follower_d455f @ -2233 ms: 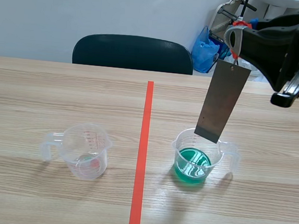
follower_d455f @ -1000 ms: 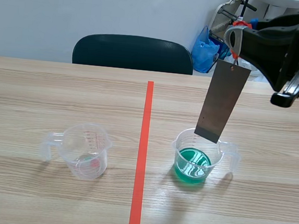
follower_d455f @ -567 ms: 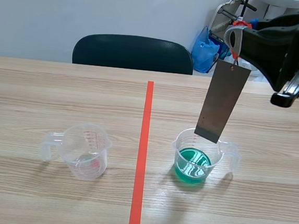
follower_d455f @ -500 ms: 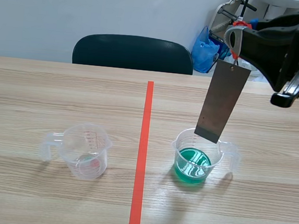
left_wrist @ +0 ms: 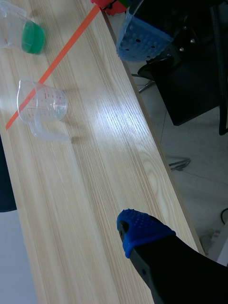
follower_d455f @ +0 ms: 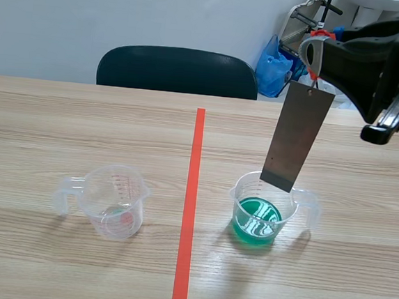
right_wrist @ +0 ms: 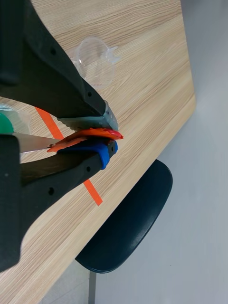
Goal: Do the redox reaction experiment
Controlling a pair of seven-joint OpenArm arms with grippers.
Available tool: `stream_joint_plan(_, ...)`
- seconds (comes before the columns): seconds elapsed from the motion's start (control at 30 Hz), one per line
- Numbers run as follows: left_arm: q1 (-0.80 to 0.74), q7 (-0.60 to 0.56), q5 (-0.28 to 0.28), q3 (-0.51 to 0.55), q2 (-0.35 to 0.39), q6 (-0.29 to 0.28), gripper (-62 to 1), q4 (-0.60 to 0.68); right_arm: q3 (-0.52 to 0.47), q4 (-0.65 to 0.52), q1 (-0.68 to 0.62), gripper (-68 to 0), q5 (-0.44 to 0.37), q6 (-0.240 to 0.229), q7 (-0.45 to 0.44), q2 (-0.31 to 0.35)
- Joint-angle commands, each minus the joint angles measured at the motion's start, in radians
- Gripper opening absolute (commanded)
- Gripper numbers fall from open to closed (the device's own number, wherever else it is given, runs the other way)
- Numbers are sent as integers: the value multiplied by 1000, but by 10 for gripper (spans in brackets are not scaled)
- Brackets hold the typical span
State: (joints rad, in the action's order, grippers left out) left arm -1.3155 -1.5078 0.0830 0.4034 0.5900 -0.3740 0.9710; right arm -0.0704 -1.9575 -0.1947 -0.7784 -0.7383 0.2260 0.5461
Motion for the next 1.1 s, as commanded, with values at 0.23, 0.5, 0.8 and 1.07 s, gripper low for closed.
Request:
stream_joint_plan(0.23,-1,-46,10,6,-5,-2,14,9,-8,-14,23,-669,-15,-7,-5,13)
stream_joint_plan(0.5,-1,-46,9,6,-5,-2,14,9,0,-14,48,-669,-27,-7,4,13)
stream_joint_plan(0.8,-1,-46,10,6,-5,-2,14,9,104,-13,134,-669,-26,-7,50,13)
stream_joint_plan(1.07,-1,-46,10,6,-5,-2,14,10,249,-13,251,-669,-26,-2,58,1)
